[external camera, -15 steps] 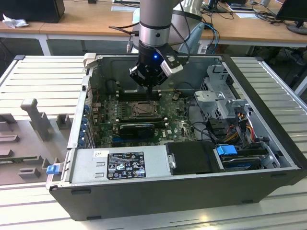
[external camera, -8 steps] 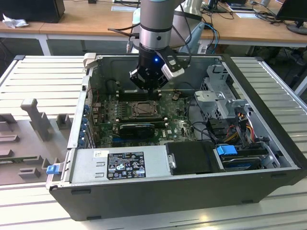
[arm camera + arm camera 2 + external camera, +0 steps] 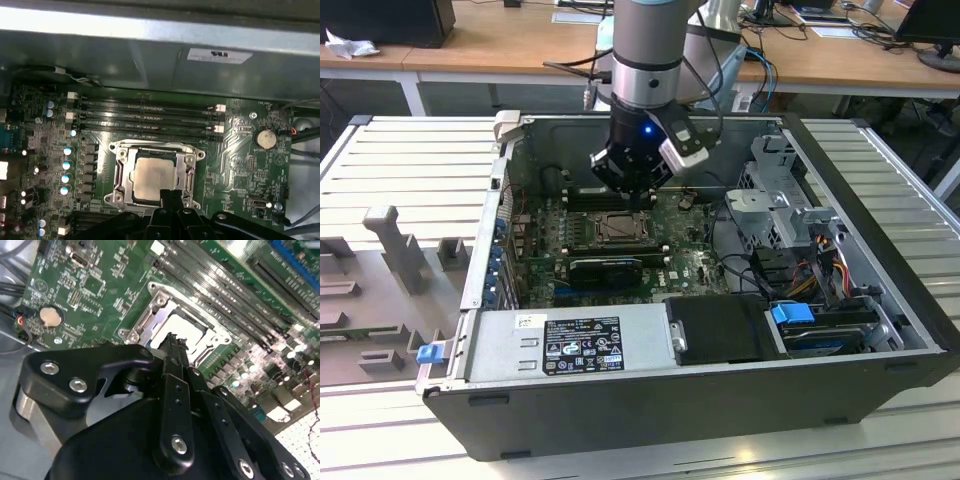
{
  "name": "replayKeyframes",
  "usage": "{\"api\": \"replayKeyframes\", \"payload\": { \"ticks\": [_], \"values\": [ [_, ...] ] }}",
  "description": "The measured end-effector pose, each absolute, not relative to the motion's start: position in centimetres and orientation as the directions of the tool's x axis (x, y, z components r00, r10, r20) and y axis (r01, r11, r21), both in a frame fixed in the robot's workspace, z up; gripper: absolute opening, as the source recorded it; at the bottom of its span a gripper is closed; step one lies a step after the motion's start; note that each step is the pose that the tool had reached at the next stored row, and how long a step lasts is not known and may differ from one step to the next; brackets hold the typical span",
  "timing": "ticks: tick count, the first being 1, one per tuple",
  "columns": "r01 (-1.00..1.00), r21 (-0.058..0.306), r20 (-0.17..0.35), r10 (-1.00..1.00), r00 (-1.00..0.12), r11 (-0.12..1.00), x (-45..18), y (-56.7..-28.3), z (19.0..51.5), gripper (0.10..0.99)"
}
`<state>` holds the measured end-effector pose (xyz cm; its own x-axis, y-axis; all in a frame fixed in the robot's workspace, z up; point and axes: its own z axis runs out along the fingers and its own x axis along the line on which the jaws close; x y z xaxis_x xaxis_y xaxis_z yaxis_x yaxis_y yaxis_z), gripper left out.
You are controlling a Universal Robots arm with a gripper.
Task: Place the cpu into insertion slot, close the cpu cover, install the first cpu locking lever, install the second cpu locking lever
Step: 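Install the second cpu locking lever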
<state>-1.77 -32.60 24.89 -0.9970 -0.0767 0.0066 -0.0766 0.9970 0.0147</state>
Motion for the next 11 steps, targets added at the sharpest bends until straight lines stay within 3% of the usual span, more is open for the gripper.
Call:
{"api": "replayKeyframes", "payload": {
  "ticks": [11],
  "values": [
    [-0.076,0.044,0.015,-0.077,-0.997,0.996,-1.9,-36.0,23.7,0.106]
  ]
}}
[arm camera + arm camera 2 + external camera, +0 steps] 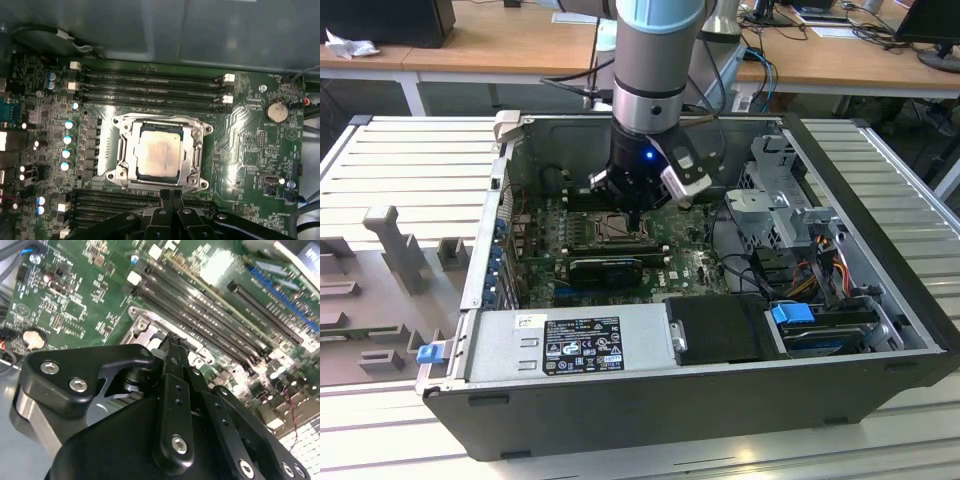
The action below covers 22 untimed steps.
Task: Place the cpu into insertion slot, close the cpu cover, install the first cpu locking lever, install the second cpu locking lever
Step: 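Install the second cpu locking lever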
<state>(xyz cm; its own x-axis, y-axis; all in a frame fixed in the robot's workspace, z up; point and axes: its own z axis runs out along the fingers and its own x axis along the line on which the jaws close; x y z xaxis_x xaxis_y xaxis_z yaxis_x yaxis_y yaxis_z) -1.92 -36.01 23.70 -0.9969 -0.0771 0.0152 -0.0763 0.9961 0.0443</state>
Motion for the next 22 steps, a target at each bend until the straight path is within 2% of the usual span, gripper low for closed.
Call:
{"api": "replayKeyframes", "payload": {
  "ticks": [5,14,18,22],
  "values": [
    [-0.077,0.070,0.013,-0.078,-0.997,0.995,-3.3,-36.9,23.5,0.106],
    [-0.085,0.074,0.013,-0.086,-0.996,0.994,-4.7,-37.2,22.1,0.106],
    [-0.093,0.127,0.008,-0.094,-0.996,0.988,-5.2,-37.4,21.9,0.106],
    [-0.096,0.139,0.007,-0.098,-0.995,0.986,-5.4,-38.1,21.9,0.106]
  ]
}}
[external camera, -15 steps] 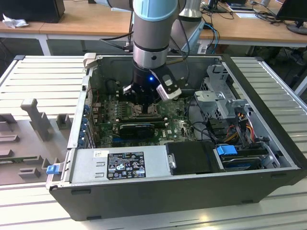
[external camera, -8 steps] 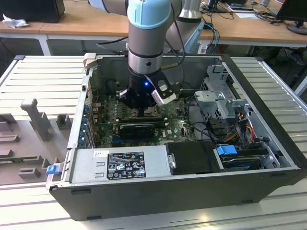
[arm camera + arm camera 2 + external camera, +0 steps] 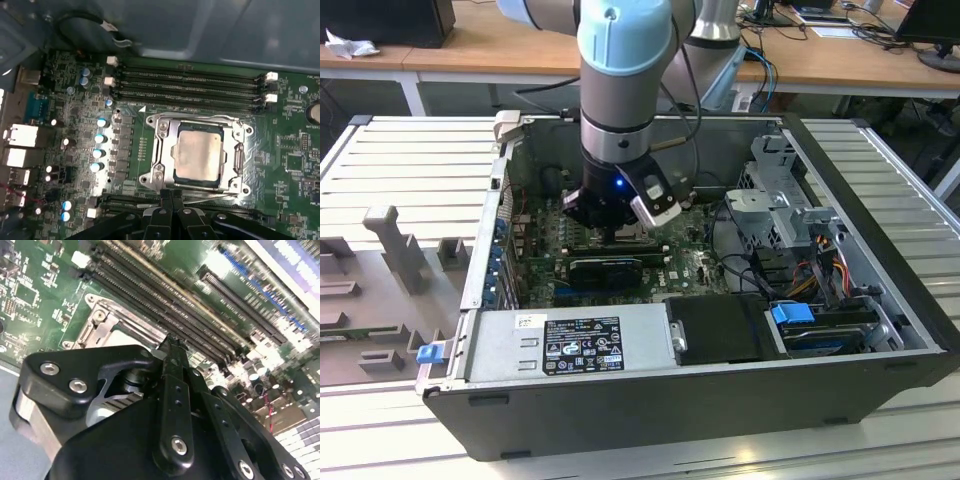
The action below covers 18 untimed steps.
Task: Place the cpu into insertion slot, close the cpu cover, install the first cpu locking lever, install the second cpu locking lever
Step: 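Install the second cpu locking lever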
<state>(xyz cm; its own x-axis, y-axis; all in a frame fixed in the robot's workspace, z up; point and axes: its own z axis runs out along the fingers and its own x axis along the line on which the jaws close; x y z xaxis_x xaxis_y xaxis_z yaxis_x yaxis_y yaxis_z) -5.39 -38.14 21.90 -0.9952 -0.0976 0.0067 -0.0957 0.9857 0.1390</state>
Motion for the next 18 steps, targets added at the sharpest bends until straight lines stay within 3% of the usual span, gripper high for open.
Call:
{"api": "replayKeyframes", "payload": {
  "ticks": [18],
  "values": [
    [-0.111,0.175,0.003,-0.114,-0.994,0.978,-7.1,-38.6,20.8,0.106]
  ]
}}
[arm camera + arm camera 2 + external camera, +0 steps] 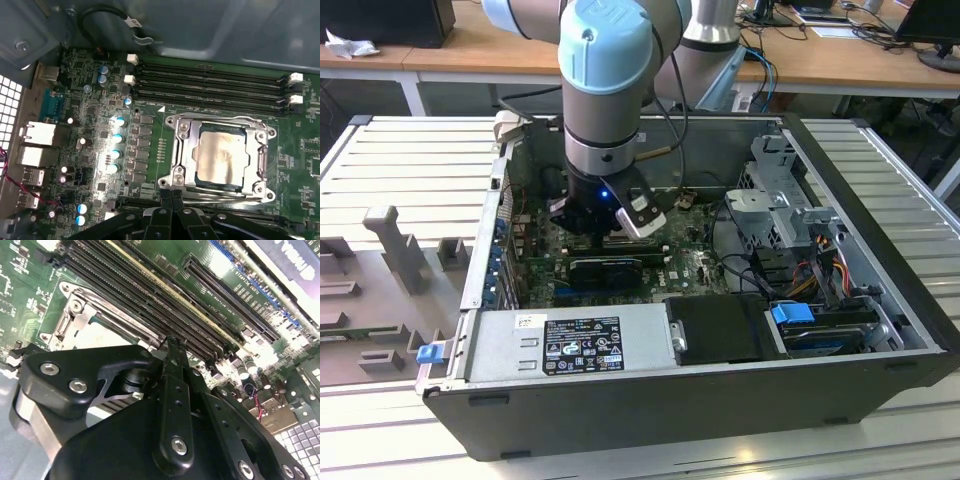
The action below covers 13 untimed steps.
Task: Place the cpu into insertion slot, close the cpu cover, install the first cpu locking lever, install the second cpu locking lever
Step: 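Install the second cpu locking lever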
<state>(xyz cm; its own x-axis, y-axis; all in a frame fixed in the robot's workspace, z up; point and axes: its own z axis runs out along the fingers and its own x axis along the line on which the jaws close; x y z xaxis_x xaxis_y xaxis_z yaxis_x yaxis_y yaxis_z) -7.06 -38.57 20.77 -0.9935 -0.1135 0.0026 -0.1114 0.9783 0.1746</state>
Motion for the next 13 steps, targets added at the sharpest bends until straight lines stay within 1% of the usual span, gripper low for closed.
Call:
{"api": "replayKeyframes", "payload": {
  "ticks": [13],
  "values": [
    [-0.126,0.239,-0.005,-0.128,-0.992,0.963,-7.62,-38.57,20.07,0.106]
  ]
}}
